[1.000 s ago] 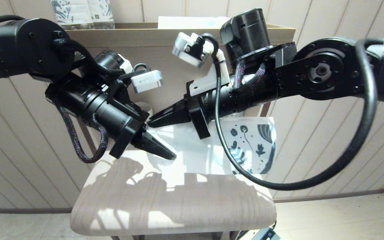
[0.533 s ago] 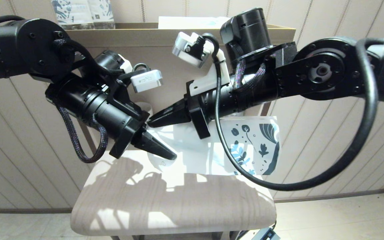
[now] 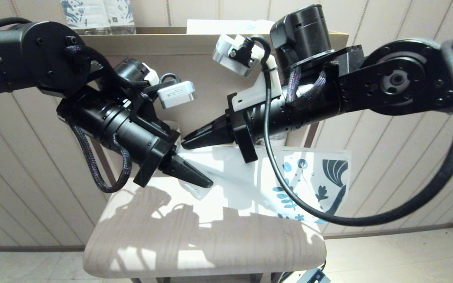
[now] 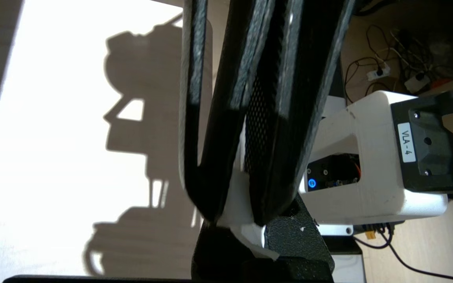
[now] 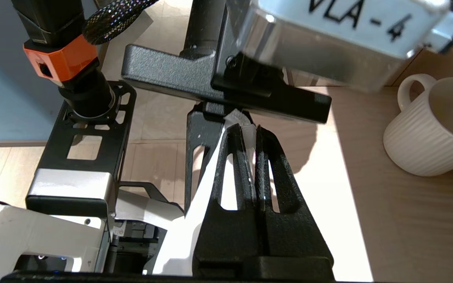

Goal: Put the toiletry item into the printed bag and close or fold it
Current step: Close the strorage bag and place it on the desk

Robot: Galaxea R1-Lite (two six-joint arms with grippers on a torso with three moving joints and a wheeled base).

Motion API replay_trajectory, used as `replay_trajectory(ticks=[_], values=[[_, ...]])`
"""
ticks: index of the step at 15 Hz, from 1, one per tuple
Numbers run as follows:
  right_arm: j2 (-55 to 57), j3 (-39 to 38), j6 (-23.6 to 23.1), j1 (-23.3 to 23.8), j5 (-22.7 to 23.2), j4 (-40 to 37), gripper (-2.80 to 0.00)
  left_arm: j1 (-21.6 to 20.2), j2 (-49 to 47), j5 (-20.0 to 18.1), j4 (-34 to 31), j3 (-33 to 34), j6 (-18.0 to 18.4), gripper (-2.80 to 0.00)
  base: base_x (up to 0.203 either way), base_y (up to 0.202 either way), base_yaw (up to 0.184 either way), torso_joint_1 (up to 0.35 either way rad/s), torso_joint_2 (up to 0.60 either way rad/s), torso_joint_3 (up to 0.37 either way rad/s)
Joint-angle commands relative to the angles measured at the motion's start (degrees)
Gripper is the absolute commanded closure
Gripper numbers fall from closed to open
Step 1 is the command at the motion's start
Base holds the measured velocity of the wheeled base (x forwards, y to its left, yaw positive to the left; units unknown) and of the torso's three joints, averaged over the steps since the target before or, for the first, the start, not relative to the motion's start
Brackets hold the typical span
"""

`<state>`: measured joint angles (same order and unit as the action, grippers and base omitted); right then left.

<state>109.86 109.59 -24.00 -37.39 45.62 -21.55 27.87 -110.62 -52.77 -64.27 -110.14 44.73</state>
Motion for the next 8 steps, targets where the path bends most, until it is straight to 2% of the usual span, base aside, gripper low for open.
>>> replay_trajectory(ticks=[1,8], values=[[-1.7,-1.4,-0.2,0.6,0.2,0.1,0.00,-0.1,0.2,-0.1,-0.6,0.0,0.4,0.00,0.000,0.000,0.000,0.000,0.00,0.000],[-5.7,-5.0,-0.4,2.6,0.7,0.3,0.00,-0.8,0.4,-0.1,-0.1,0.0,0.3,0.00,0.000,0.000,0.000,0.000,0.00,0.000]])
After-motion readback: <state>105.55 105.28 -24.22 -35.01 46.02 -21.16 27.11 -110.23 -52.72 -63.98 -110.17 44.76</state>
